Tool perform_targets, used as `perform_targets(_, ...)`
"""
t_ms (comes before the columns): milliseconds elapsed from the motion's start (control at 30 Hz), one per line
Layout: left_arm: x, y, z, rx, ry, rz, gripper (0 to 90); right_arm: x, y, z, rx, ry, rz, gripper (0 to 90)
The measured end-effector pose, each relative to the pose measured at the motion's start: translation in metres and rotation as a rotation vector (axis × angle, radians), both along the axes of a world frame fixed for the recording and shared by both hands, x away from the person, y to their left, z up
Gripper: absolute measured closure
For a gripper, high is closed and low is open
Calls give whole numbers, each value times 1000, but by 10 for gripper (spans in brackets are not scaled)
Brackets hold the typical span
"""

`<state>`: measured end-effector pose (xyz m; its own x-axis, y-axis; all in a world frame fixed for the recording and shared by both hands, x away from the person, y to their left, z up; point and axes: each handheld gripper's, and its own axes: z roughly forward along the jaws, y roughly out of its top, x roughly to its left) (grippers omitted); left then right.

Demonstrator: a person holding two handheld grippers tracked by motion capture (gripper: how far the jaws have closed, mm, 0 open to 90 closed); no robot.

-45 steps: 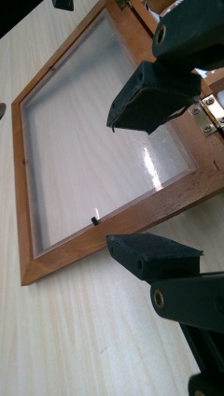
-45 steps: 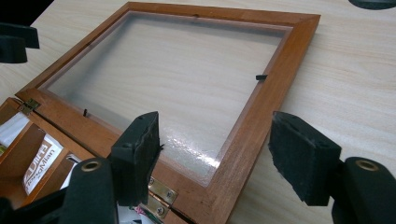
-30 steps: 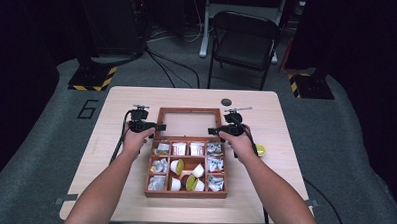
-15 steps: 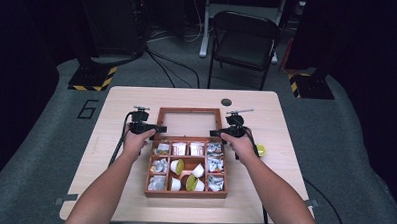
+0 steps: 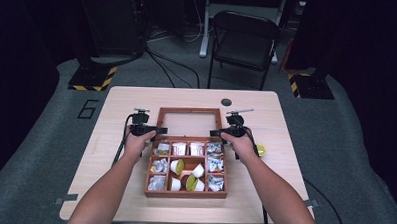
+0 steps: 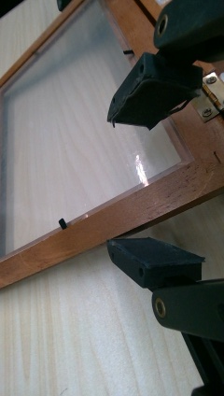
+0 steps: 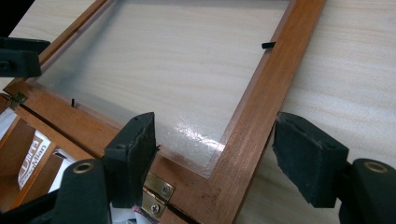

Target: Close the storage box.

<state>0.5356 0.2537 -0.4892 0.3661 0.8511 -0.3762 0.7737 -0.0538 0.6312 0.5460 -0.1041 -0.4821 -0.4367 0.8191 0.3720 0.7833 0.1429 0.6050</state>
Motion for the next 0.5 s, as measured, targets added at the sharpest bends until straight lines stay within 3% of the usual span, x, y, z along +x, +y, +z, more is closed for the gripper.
perform_targets(500,1,1,-5,-8,11,-3,315,2,1,-5,0,19,-3,286)
